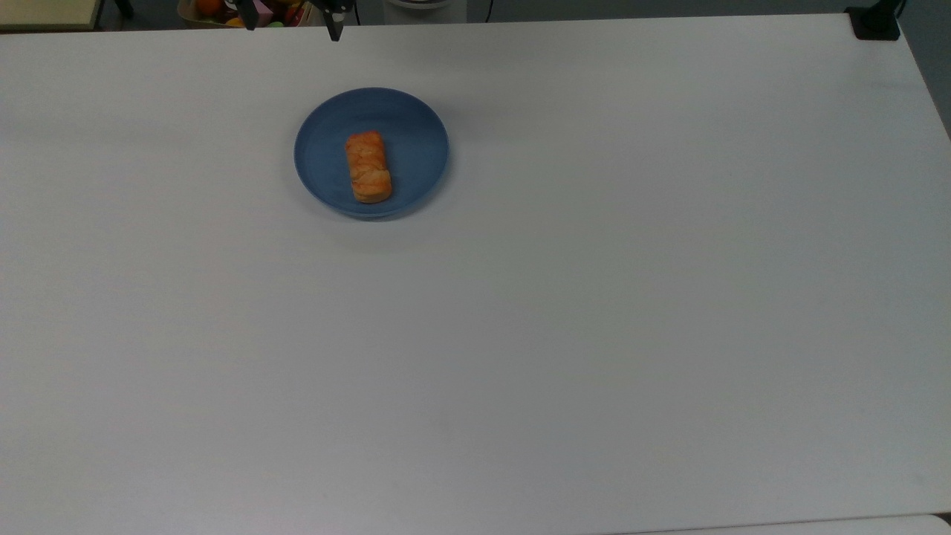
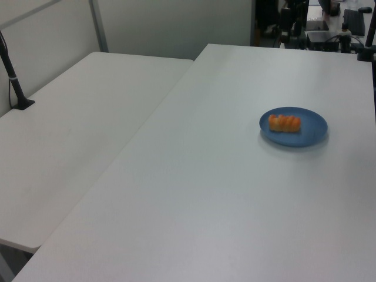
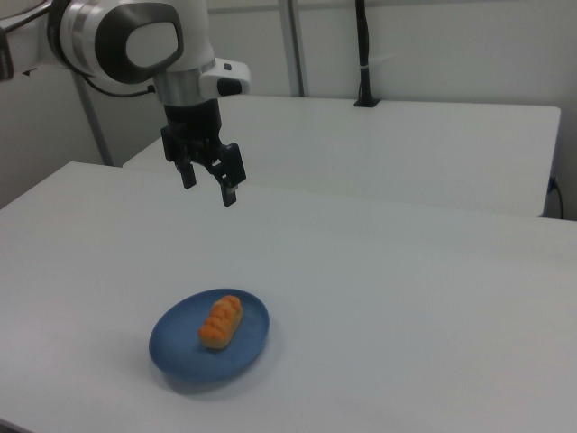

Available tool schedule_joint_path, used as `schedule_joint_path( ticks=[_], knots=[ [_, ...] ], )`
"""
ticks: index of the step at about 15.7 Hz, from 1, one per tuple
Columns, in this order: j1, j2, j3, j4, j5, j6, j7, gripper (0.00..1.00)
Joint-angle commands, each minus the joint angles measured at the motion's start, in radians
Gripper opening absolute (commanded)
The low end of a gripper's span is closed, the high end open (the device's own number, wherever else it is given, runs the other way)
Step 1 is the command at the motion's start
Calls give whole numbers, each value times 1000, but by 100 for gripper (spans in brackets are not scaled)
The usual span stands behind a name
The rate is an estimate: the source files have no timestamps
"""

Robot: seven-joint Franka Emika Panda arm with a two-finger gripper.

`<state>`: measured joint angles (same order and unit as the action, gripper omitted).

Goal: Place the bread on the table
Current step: 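Move the gripper down over the orange bread roll on the blue plate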

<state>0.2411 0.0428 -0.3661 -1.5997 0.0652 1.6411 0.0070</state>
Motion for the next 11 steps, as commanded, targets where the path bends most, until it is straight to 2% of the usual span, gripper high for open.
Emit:
schedule_joint_path(
  ticks=[1,6,8,11],
  knots=[
    [7,0,-11,23,4,-26,-15,100],
    [1,-7,-11,40,11,-58,-15,100],
    [-17,-8,5,38,13,-52,-13,100],
    [15,-7,15,-5,18,-9,-15,100]
  ],
)
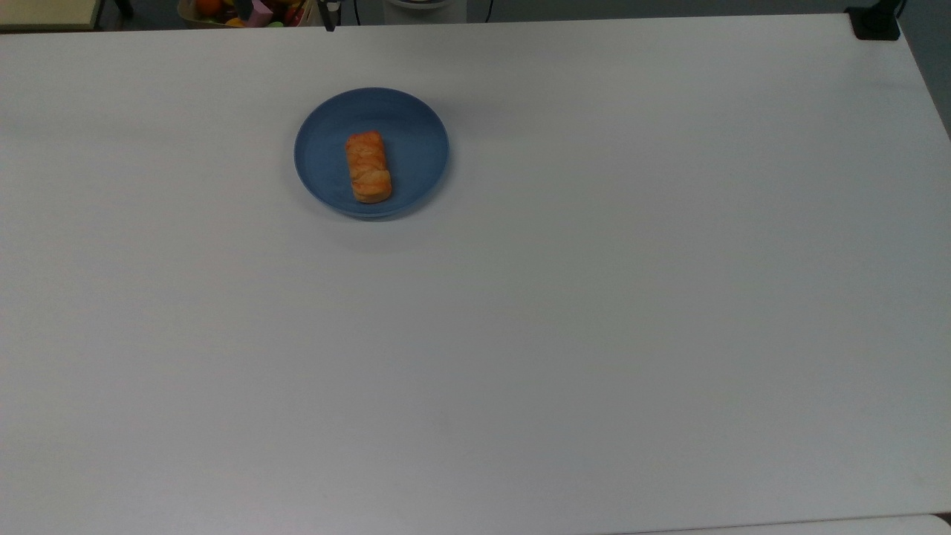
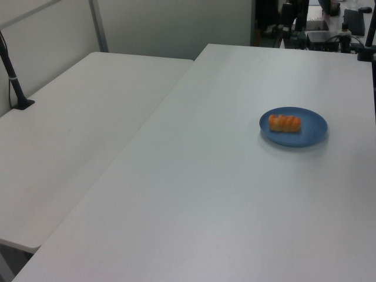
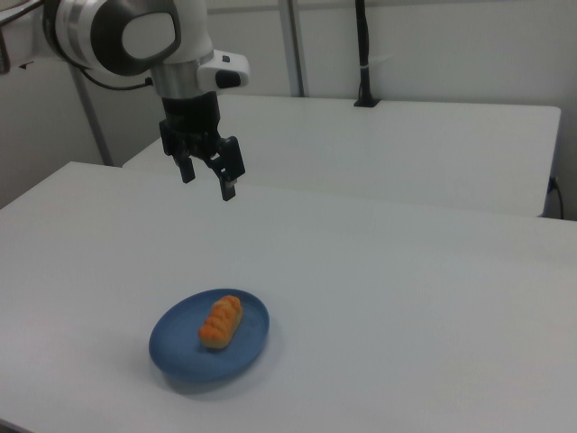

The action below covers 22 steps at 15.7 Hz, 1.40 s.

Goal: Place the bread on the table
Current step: 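Move the gripper down over the orange bread roll on the blue plate, then close the gripper on the orange bread roll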

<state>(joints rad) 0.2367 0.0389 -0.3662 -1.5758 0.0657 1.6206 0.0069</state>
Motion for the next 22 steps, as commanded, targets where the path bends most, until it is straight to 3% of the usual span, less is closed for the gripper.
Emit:
schedule_joint_path(
  ticks=[1,4,7,10,14,19,22],
  knots=[
    [35,-4,24,-64,17,54,-15,100],
    [46,-2,88,-221,5,198,-16,100],
    [50,7,115,-372,3,352,-16,100],
    [49,48,116,-455,-19,456,-16,100],
    [33,133,115,-498,-90,539,-33,100],
    [19,196,115,-495,-119,578,-84,60],
    [18,188,115,-490,-124,581,-87,9]
  ],
)
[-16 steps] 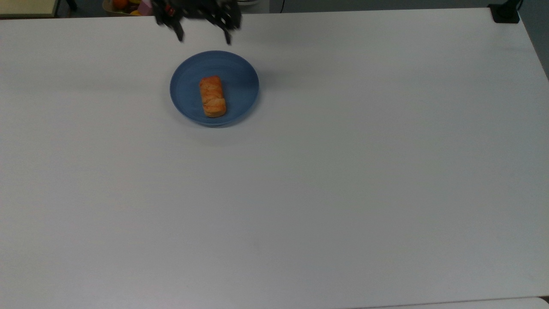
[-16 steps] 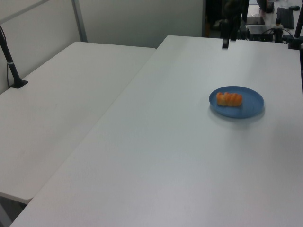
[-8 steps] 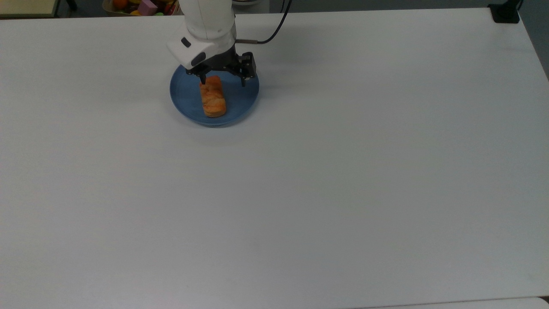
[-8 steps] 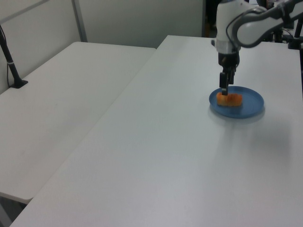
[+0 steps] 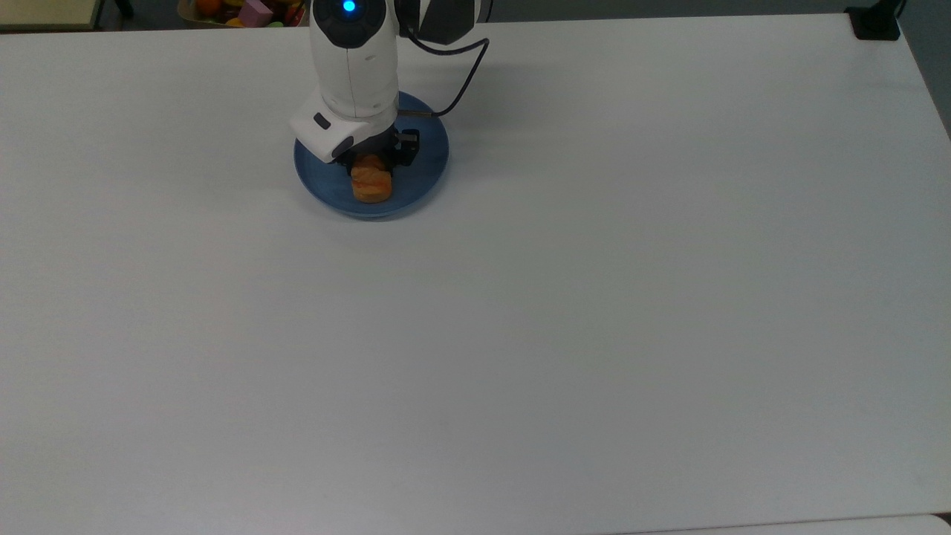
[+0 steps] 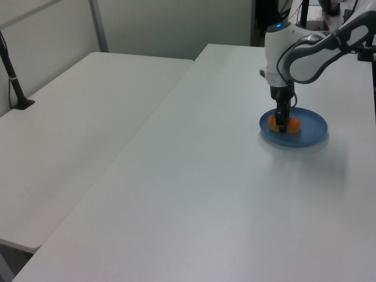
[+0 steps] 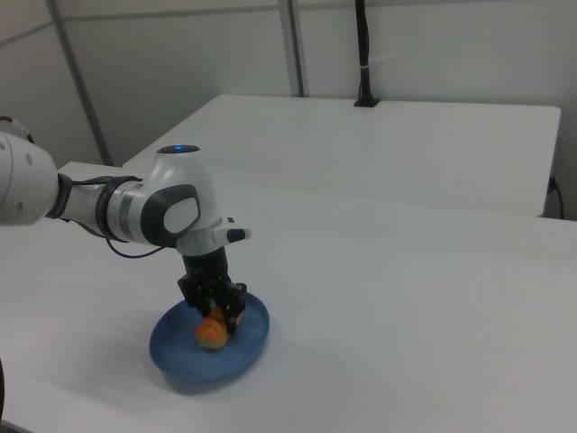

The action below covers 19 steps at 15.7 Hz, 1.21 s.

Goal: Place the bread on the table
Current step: 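Close the gripper on the orange bread roll, then lift the bread roll off the plate and carry it away from the plate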

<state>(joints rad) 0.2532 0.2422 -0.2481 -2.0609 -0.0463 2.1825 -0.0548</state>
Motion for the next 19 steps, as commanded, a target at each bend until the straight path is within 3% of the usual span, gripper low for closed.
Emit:
schedule_joint_path(
  ticks=[1,4,7,10,14,17,19],
  knots=[
    [1,-24,-3,-4,-11,10,-23,0],
    [1,-58,-28,79,5,-123,-63,0],
    [1,-40,-86,292,74,-311,-137,0],
    [-21,21,-189,506,166,-432,-268,0],
    [-150,161,-244,731,233,-483,-387,0],
    [-277,288,-232,849,244,-420,-460,0],
    [-340,385,-229,880,273,-324,-476,0]
  ],
)
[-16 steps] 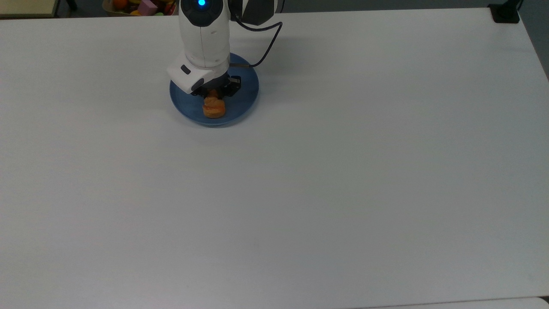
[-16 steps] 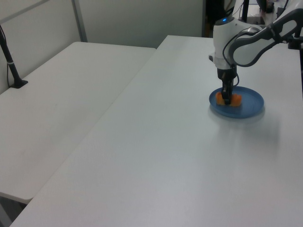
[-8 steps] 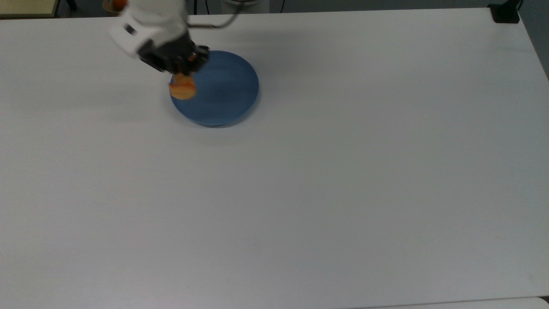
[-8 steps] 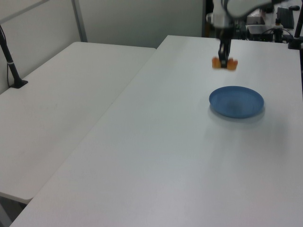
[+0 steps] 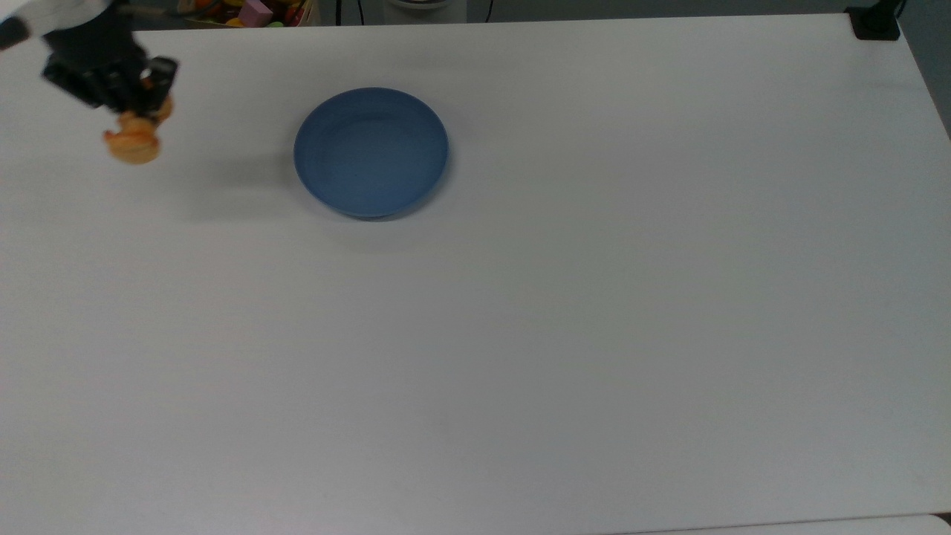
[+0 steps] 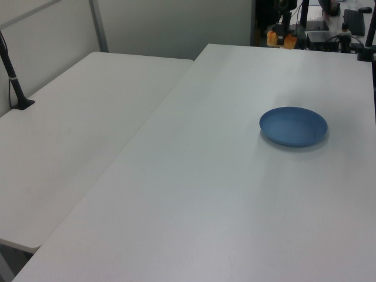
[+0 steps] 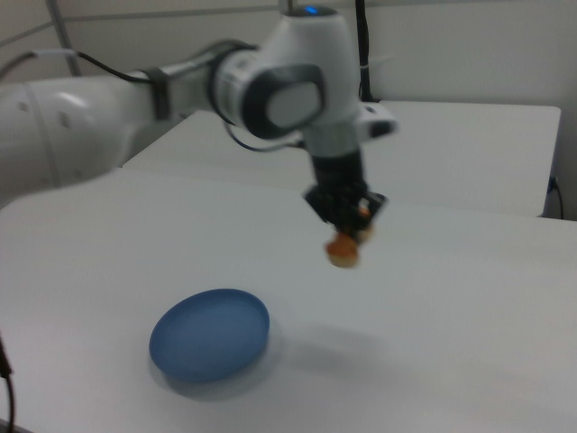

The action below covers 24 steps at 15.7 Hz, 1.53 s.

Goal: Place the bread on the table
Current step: 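Lift the bread roll off the plate and carry it away from the plate, then lower the bread roll onto the table and open the gripper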

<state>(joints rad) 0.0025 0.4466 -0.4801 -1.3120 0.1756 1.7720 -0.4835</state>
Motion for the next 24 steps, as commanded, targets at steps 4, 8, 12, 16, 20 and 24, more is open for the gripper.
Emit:
schedule_joint_path(
  ticks=[4,8,12,16,20,24],
  knots=[
    [-119,311,5,152,50,335,-49,0],
    [-115,386,3,137,50,509,-47,0],
    [-107,412,1,97,44,550,-53,75],
    [-104,425,5,4,36,768,-49,100],
    [-96,426,5,-10,35,805,-49,100],
    [-98,377,6,-10,36,805,-43,100]
  ],
)
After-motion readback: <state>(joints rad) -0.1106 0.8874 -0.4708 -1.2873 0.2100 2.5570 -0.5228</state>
